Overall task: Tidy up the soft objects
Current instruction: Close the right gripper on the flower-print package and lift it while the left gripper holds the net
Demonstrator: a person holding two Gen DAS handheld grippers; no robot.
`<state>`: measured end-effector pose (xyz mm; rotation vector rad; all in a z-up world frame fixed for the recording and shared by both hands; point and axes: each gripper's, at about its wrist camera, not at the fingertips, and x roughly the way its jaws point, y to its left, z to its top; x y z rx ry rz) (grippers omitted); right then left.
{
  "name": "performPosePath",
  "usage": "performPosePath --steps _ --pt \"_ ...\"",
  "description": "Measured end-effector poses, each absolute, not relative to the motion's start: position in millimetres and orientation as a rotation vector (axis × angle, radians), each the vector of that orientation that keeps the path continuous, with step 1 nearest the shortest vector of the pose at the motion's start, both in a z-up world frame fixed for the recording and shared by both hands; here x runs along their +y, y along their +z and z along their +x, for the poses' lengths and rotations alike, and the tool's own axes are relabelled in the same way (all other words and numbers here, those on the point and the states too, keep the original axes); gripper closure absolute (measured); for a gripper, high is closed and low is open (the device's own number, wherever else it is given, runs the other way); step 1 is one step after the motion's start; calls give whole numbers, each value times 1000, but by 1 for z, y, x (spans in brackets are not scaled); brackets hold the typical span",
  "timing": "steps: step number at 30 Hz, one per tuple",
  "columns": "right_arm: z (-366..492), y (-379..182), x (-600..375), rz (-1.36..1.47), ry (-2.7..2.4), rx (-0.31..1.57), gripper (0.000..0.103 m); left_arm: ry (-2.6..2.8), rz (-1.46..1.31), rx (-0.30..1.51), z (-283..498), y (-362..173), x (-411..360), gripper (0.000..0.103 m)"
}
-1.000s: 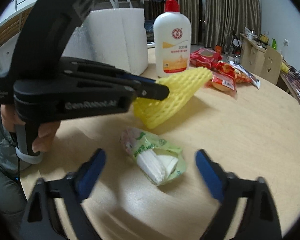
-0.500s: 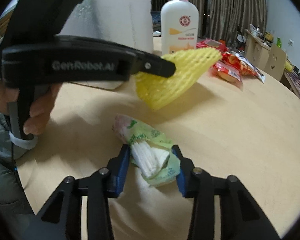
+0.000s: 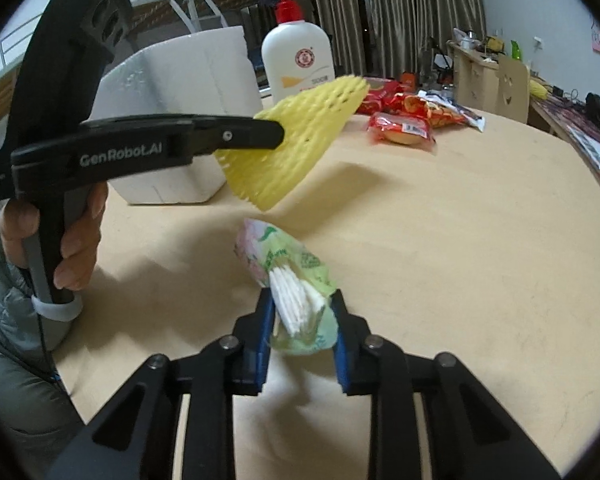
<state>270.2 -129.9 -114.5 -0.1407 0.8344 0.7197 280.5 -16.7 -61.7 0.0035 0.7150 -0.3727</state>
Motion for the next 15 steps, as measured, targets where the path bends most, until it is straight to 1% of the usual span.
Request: performPosePath --steps 6,15 --pt "264 -124 -118 -162 752 851 74 -372 -3 697 277 -57 -14 94" --pt "251 -124 -120 -169 717 812 77 -376 15 683 272 -53 -18 94"
